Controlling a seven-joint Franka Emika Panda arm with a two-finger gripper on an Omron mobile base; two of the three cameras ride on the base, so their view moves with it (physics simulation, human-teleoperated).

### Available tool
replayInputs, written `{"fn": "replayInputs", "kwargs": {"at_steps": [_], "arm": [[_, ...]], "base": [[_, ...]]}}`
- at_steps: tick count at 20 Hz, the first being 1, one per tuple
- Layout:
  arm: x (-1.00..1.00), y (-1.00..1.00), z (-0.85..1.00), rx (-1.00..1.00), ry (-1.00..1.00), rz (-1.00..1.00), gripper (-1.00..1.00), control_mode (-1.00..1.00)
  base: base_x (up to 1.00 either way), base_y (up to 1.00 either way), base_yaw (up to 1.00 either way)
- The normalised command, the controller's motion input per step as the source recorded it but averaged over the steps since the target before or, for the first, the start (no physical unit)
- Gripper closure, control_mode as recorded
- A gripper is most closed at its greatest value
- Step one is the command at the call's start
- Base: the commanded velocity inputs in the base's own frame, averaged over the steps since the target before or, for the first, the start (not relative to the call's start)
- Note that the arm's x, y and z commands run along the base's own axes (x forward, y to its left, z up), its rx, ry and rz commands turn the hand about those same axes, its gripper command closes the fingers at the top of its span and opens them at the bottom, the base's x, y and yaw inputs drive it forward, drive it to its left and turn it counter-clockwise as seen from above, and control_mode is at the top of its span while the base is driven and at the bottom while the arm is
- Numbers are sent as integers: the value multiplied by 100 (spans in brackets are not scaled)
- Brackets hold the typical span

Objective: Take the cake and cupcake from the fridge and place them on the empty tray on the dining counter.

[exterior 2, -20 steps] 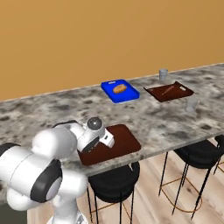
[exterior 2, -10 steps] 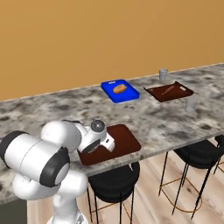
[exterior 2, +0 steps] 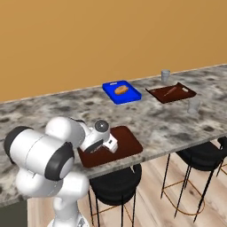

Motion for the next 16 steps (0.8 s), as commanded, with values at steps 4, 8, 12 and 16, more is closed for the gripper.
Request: {"fn": "replayInputs", "kwargs": {"at_steps": [4,8,12,16], "arm": [[0,2,-7,0,0,-1,-100,-100],[-26,3,7,0,-10,0,-100,-100],[-52,4,25,0,-18,0,-100,-100],[-29,0,84,0,-13,0,-100,-100]], "base": [[0,0,0],[0,0,0],[0,0,0],[0,0,0]]}}
